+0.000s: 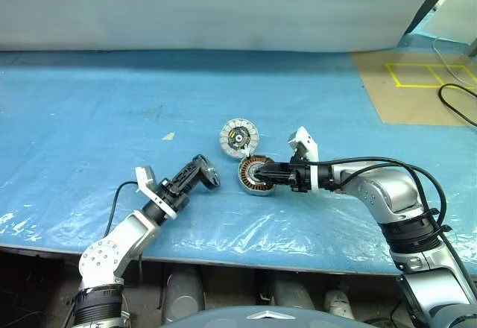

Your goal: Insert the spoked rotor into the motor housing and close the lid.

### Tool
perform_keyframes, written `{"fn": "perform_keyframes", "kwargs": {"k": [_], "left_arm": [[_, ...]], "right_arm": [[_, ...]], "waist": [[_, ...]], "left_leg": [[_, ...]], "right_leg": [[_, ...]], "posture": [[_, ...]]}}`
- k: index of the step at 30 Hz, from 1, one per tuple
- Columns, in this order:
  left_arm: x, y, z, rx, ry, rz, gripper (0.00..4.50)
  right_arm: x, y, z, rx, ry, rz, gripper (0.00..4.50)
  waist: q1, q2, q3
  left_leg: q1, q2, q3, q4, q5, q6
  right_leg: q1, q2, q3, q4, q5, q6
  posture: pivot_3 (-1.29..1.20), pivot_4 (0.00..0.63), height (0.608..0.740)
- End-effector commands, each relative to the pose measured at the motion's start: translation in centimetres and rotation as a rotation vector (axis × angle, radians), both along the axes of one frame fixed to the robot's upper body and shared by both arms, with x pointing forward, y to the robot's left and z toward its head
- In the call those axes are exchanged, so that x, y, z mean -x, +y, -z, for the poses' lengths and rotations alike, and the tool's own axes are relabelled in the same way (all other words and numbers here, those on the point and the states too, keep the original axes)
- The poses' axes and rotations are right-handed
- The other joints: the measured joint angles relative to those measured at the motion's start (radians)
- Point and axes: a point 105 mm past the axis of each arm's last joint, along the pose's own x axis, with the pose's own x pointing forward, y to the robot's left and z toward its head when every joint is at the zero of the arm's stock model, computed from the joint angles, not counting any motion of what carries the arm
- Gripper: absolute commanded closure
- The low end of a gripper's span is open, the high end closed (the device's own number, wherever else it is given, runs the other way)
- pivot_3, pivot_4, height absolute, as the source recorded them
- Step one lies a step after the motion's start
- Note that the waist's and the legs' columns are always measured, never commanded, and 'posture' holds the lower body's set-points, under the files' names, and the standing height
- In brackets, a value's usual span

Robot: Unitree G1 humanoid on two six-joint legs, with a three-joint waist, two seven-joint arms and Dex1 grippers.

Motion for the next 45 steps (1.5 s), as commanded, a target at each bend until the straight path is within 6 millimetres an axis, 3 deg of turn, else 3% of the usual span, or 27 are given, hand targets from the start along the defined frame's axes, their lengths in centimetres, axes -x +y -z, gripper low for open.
{"fn": "perform_keyframes", "kwargs": {"k": [1,7,14,18,28,32,39,45], "left_arm": [[0.4,1.6,-1.7,-0.002,-0.066,-0.025,2.83],[2.1,4.9,-2.7,-0.061,-0.080,-0.071,2.83],[3.9,8.3,-1.9,-0.224,-0.033,-0.065,2.83],[3.8,9.9,-0.6,-0.281,0.019,-0.080,2.83],[3.2,11.1,1.7,-0.352,0.099,-0.134,2.83],[2.6,12.0,0.0,-0.372,0.035,-0.175,2.83],[3.3,15.0,0.6,-0.610,0.050,-0.160,2.83],[4.3,16.0,2.0,-0.754,0.077,-0.081,2.83]], "right_arm": [[0.1,0.3,-0.5,-0.011,-0.031,-0.026,2.93],[0.0,0.3,-0.3,-0.009,-0.029,-0.029,2.93],[-0.1,0.3,0.0,-0.003,-0.029,-0.033,2.93],[-0.3,0.4,0.2,0.010,-0.036,-0.042,2.93],[-0.4,0.3,0.5,0.036,-0.042,-0.038,2.93],[-0.3,0.2,0.5,0.037,-0.040,-0.040,2.93],[-0.4,0.2,0.7,0.046,-0.040,-0.040,2.93],[-0.5,0.3,0.8,0.048,-0.044,-0.047,2.93]], "waist": [[0.000,0.000,0.000],[-0.002,0.000,0.000],[0.000,-0.001,0.000],[-0.001,-0.001,0.000],[-0.002,-0.001,0.000],[-0.002,-0.002,-0.001],[-0.003,-0.003,-0.001],[-0.003,-0.003,-0.001]], "left_leg": [[0.000,0.000,0.000,0.000,0.000,0.000],[0.000,0.000,0.000,0.000,0.000,0.000],[0.001,0.001,0.000,0.000,0.000,0.000],[0.001,0.000,0.000,0.000,0.000,0.000],[0.001,0.001,0.000,0.000,0.000,0.000],[0.001,0.001,0.000,0.000,0.000,0.000],[0.002,0.001,0.000,0.000,0.000,0.000],[0.002,0.001,0.000,-0.001,0.000,0.001]], "right_leg": [[0.000,0.000,0.000,0.000,0.000,0.000],[0.000,0.000,0.000,0.000,0.000,0.000],[0.000,0.000,0.000,0.000,0.000,0.000],[0.001,0.000,0.000,-0.001,-0.001,0.002],[0.001,0.000,0.000,0.000,0.000,0.000],[0.001,0.000,0.000,0.000,0.000,0.000],[0.001,0.000,-0.001,0.000,0.000,0.000],[0.001,0.000,0.000,0.000,0.000,0.000]], "posture": [[0.00,0.150,0.740],[0.00,0.150,0.740],[0.00,0.150,0.740],[0.00,0.150,0.740],[0.00,0.150,0.740],[0.00,0.150,0.740],[0.00,0.150,0.740],[0.00,0.150,0.740]]}}
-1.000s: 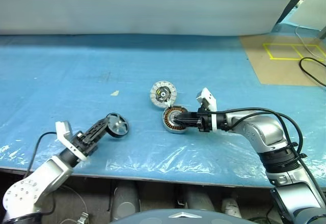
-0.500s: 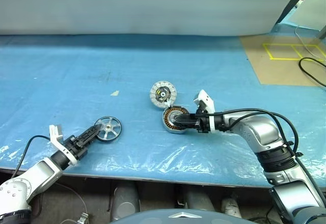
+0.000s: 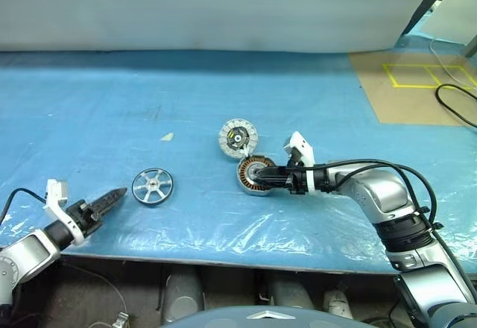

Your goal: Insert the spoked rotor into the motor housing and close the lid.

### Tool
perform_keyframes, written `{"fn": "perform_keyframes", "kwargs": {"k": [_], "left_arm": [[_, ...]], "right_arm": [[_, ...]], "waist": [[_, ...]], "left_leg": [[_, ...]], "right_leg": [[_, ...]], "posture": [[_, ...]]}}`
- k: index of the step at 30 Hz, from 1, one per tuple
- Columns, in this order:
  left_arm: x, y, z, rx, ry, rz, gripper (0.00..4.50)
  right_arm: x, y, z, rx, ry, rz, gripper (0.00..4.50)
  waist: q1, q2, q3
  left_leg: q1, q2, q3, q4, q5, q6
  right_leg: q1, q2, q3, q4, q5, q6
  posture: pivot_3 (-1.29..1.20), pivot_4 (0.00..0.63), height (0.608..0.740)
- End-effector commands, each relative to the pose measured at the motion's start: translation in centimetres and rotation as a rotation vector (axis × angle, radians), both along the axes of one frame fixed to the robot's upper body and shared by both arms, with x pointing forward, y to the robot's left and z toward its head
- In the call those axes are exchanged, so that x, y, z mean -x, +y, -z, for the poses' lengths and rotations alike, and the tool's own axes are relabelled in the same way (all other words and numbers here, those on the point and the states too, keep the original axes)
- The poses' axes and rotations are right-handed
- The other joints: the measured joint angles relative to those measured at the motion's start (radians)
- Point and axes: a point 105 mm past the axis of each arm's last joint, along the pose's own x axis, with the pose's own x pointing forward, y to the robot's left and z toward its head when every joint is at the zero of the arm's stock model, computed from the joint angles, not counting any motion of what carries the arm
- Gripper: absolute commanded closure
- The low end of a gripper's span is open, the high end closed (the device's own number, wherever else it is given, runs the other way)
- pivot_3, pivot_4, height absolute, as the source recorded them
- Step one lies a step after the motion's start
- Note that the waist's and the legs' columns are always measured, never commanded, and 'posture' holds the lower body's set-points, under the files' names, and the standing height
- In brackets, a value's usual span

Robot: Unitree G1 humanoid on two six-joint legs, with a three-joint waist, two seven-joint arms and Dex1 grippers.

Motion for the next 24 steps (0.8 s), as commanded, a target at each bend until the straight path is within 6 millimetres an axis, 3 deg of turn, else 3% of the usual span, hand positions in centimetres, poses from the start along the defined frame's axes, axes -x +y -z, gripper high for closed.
{"fn": "perform_keyframes", "kwargs": {"k": [1,4,7,9,13,16,19,24], "left_arm": [[-0.5,1.3,-0.7,-0.076,-0.055,-0.004,2.83],[-1.5,1.5,-3.1,-0.100,-0.186,0.009,2.83],[-2.1,-0.1,-6.8,-0.184,-0.340,0.159,2.83],[-2.3,-2.5,-8.9,-0.321,-0.426,0.365,2.83],[-2.6,-5.7,-10.9,-0.529,-0.530,0.671,2.83],[-2.8,-6.9,-10.8,-0.630,-0.527,0.867,2.83],[-3.0,-6.4,-9.4,-0.785,-0.448,1.046,2.83],[-4.7,-5.5,-9.0,-0.936,-0.421,1.150,2.83]], "right_arm": [[-0.1,0.3,-0.7,-0.007,-0.034,-0.022,2.93],[0.0,0.2,-0.8,-0.008,-0.032,-0.028,2.93],[0.5,0.1,-1.7,-0.046,-0.014,-0.050,2.93],[1.0,0.0,-2.9,-0.081,-0.029,-0.085,2.93],[1.3,-0.4,-4.5,-0.112,-0.074,-0.122,2.93],[1.7,-0.7,-5.3,-0.114,-0.105,-0.150,2.93],[2.3,-1.0,-5.2,-0.085,-0.127,-0.167,2.93],[3.3,-1.3,-5.1,-0.067,-0.136,-0.161,2.93]], "waist": [[0.002,0.000,0.000],[0.003,0.000,0.000],[0.003,-0.003,-0.001],[0.004,-0.004,0.000],[0.005,-0.004,0.000],[0.004,-0.004,0.000],[0.000,-0.004,0.000],[0.004,-0.003,0.000]], "left_leg": [[0.000,0.000,0.000,0.000,0.000,0.000],[0.000,0.000,0.000,0.000,0.000,0.000],[0.000,0.000,0.000,0.000,0.000,0.000],[0.000,0.000,0.000,0.000,0.000,0.000],[0.000,0.000,-0.001,0.000,0.000,0.000],[0.001,0.000,0.000,0.000,0.000,0.000],[0.001,0.000,0.000,0.000,0.000,0.000],[0.001,0.000,0.000,-0.001,0.000,0.000]], "right_leg": [[0.000,0.000,0.000,0.000,0.000,0.000],[0.001,0.000,0.000,0.001,0.000,0.000],[0.001,0.000,-0.001,0.001,0.000,-0.001],[0.001,0.000,-0.001,0.001,0.000,-0.001],[0.001,-0.001,-0.001,0.000,0.000,-0.001],[0.001,-0.001,-0.001,0.001,0.000,-0.001],[0.000,-0.001,-0.001,0.002,0.000,-0.001],[-0.001,-0.001,-0.001,0.002,0.000,-0.002]], "posture": [[0.00,0.150,0.740],[0.00,0.150,0.740],[0.00,0.150,0.740],[0.00,0.150,0.740],[0.00,0.150,0.740],[0.00,0.150,0.740],[0.00,0.150,0.740],[0.00,0.150,0.740]]}}
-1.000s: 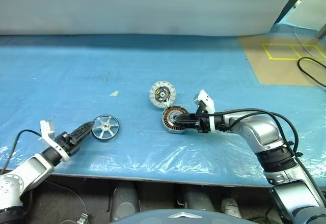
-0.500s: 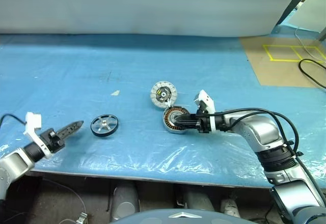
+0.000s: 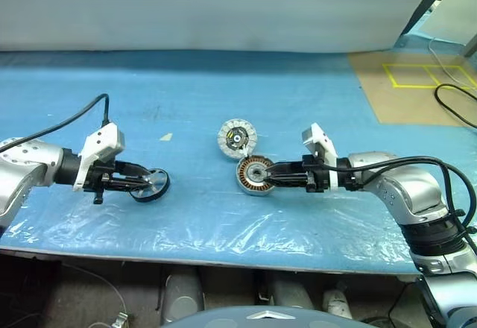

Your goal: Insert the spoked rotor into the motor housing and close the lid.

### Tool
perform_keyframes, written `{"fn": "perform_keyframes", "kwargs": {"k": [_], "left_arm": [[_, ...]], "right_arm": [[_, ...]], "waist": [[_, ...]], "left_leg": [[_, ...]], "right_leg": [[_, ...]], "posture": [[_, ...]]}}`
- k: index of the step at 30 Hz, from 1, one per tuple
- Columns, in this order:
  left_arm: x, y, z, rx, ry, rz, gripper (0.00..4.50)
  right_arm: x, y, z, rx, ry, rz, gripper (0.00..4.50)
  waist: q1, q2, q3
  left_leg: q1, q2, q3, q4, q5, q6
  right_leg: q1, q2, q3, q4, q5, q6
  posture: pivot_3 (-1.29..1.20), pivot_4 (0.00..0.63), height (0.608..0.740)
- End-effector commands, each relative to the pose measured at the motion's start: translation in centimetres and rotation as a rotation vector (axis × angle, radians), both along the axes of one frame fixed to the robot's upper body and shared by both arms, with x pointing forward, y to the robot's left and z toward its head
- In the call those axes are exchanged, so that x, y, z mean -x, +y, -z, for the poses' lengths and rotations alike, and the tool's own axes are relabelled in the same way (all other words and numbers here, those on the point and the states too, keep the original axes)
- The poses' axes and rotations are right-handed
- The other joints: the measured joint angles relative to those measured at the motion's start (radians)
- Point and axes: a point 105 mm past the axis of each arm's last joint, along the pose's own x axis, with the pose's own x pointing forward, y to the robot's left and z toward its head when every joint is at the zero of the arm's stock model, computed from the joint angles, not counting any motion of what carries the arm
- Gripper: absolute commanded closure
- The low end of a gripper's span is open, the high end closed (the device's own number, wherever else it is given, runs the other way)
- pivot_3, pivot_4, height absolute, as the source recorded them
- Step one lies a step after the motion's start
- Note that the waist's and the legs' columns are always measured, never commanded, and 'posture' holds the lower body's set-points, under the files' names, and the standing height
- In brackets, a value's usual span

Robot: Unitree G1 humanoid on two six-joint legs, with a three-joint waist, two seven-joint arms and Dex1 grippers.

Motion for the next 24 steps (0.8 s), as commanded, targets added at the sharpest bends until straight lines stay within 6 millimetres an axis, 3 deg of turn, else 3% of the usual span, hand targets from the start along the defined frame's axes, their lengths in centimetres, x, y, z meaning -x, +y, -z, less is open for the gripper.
{"fn": "perform_keyframes", "kwargs": {"k": [1,5,6,8,13,24], "left_arm": [[-1.0,0.9,-0.1,-0.131,-0.055,0.070,2.83],[-2.0,0.7,-0.4,-0.169,-0.082,0.134,2.83],[-2.2,0.9,-0.2,-0.193,-0.088,0.153,2.65],[-2.6,1.4,0.5,-0.245,-0.083,0.175,2.26],[-2.6,1.0,2.0,-0.299,-0.040,0.243,0.63],[-3.2,0.1,3.5,-0.306,-0.021,0.247,0.63]], "right_arm": [[0.8,0.0,-1.2,-0.013,-0.059,-0.011,2.93],[1.1,-0.4,-1.0,-0.018,-0.059,0.028,2.93],[1.1,-0.5,-0.9,-0.015,-0.059,0.039,2.93],[1.3,-0.6,-0.7,-0.013,-0.054,0.052,2.93],[1.3,-0.6,-0.1,-0.007,-0.046,0.072,2.93],[1.1,-0.9,1.1,0.009,-0.042,0.099,2.93]], "waist": [[0.003,0.000,0.000],[0.009,0.000,0.000],[0.009,0.000,0.000],[0.013,0.000,0.000],[0.012,0.000,0.000],[0.025,0.000,0.000]], "left_leg": [[0.000,0.000,0.000,0.000,0.000,0.000],[0.000,-0.001,0.000,0.001,0.000,0.000],[0.000,-0.001,0.000,0.002,0.000,0.000],[0.000,-0.001,0.000,0.002,0.000,0.000],[0.000,-0.001,0.000,0.002,0.000,0.000],[0.000,-0.001,0.000,0.002,0.000,0.000]], "right_leg": [[0.000,0.000,0.000,0.000,0.000,0.000],[0.000,-0.001,0.000,0.001,0.000,0.000],[0.000,-0.001,0.000,0.001,0.000,0.000],[0.000,-0.001,0.000,0.002,0.000,0.000],[0.000,-0.001,0.000,0.003,0.000,0.000],[0.000,-0.002,0.000,0.004,0.000,0.000]], "posture": [[0.00,0.150,0.740],[0.00,0.150,0.740],[0.00,0.150,0.740],[0.00,0.150,0.740],[0.00,0.150,0.740],[0.00,0.150,0.740]]}}
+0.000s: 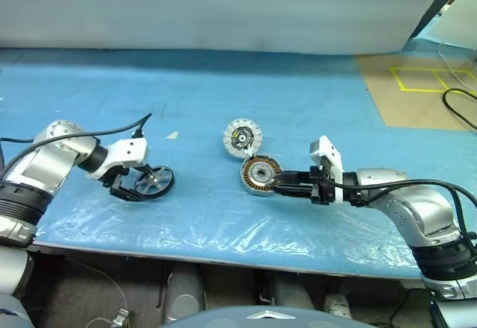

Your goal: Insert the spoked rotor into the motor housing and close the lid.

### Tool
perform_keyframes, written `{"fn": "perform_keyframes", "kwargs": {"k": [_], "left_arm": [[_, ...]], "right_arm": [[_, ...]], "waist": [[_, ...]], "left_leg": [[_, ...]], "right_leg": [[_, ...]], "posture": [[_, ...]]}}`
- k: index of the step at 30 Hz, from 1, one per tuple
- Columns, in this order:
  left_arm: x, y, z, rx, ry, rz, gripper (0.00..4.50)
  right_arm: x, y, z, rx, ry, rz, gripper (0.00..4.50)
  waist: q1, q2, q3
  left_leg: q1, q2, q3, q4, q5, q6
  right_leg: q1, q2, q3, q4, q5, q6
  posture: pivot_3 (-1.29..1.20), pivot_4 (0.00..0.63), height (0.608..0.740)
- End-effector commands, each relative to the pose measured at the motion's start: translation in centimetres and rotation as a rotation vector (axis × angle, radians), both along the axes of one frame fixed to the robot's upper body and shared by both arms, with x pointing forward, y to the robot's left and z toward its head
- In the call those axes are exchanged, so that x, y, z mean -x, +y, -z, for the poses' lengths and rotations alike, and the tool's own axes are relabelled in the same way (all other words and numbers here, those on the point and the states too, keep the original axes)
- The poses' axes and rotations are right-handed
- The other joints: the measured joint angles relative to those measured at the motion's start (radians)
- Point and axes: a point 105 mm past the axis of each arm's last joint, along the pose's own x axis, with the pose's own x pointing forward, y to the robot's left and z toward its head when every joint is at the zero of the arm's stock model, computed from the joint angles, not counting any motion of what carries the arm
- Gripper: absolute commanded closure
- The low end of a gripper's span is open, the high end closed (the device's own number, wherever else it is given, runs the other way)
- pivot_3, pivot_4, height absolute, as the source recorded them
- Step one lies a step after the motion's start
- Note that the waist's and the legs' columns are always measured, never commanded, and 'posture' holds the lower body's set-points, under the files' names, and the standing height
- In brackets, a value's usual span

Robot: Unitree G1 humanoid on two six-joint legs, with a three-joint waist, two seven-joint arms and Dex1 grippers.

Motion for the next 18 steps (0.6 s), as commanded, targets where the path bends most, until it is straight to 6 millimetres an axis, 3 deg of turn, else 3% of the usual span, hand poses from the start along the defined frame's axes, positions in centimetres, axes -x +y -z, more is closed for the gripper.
{"fn": "perform_keyframes", "kwargs": {"k": [1,18], "left_arm": [[-0.4,-0.1,-0.3,0.007,-0.014,-0.010,0.63],[-1.3,-0.1,-2.6,0.042,-0.033,0.022,0.63]], "right_arm": [[0.2,0.2,-0.3,-0.007,-0.030,-0.008,2.93],[0.0,1.1,-1.6,0.020,-0.040,-0.015,2.93]], "waist": [[0.000,0.000,0.000],[0.001,0.000,0.000]], "left_leg": [[0.000,0.000,0.000,0.000,0.000,0.000],[0.000,0.000,0.000,0.000,0.000,0.000]], "right_leg": [[0.000,0.000,0.000,0.000,0.000,0.000],[0.000,0.000,0.000,0.000,0.000,0.000]], "posture": [[0.00,0.150,0.740],[0.00,0.150,0.740]]}}
